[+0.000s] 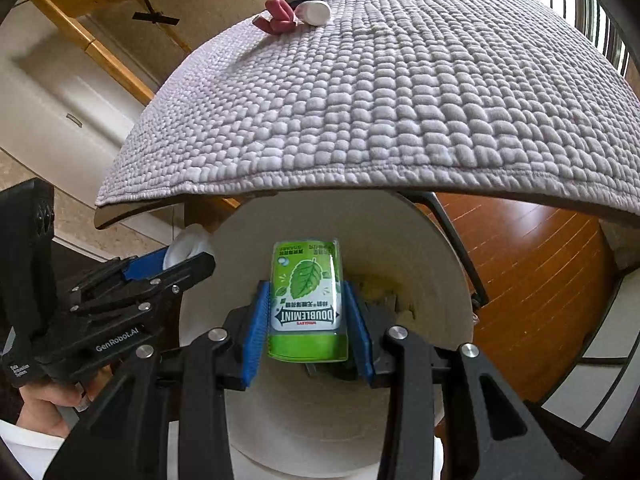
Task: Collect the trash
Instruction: 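Open both tools to drop the green bottle and tape roll into the bin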
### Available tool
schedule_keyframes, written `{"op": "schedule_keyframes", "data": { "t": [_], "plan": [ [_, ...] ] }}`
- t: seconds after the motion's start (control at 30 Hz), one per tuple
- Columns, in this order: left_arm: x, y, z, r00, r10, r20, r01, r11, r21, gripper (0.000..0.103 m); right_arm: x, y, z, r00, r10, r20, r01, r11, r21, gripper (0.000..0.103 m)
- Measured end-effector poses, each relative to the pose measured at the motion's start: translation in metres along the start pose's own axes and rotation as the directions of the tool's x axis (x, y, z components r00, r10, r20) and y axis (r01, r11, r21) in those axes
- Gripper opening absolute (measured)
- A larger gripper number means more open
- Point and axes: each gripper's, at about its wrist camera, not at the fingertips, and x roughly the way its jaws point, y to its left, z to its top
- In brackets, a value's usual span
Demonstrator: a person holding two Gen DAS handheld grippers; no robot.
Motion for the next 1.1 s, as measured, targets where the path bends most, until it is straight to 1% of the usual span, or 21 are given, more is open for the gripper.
{"op": "schedule_keyframes", "data": {
  "t": [0.27, 0.5, 0.97, 1.0, 1.03, 1.07, 1.1],
  "plan": [
    [0.002, -0.001, 0.0, 1.0, -0.011, -0.005, 0.011, 1.0, 0.011, 0.052, 0.002, -0.004, 0.006, 1.0, 0.004, 0.0, -0.004, 1.0, -0.004, 0.037],
    [0.012, -0.006, 0.006, 0.999, -0.027, -0.025, 0.027, 1.0, 0.011, 0.052, 0.0, -0.002, 0.002, 1.0, 0.001, -0.001, -0.001, 1.0, -0.018, 0.037],
    [0.027, -0.009, 0.003, 0.999, -0.017, -0.044, 0.017, 1.0, 0.013, 0.052, 0.01, -0.004, 0.002, 1.0, -0.002, -0.025, 0.002, 1.0, -0.005, 0.038],
    [0.028, -0.01, 0.003, 0.999, -0.018, -0.042, 0.018, 1.0, 0.013, 0.061, 0.009, -0.005, 0.002, 1.0, -0.006, -0.017, 0.006, 1.0, 0.002, 0.045],
    [0.028, -0.01, 0.003, 0.999, -0.016, -0.045, 0.017, 1.0, 0.015, 0.07, 0.008, -0.006, 0.002, 1.0, -0.006, -0.012, 0.006, 1.0, 0.01, 0.05],
    [0.028, -0.01, 0.004, 0.999, -0.015, -0.039, 0.016, 1.0, 0.017, 0.085, 0.007, -0.007, 0.002, 1.0, -0.004, -0.003, 0.004, 1.0, 0.017, 0.055],
    [0.027, -0.009, 0.005, 0.999, -0.014, -0.033, 0.014, 1.0, 0.018, 0.088, 0.006, -0.008, 0.003, 1.0, -0.006, 0.006, 0.006, 1.0, 0.018, 0.055]
  ]
}}
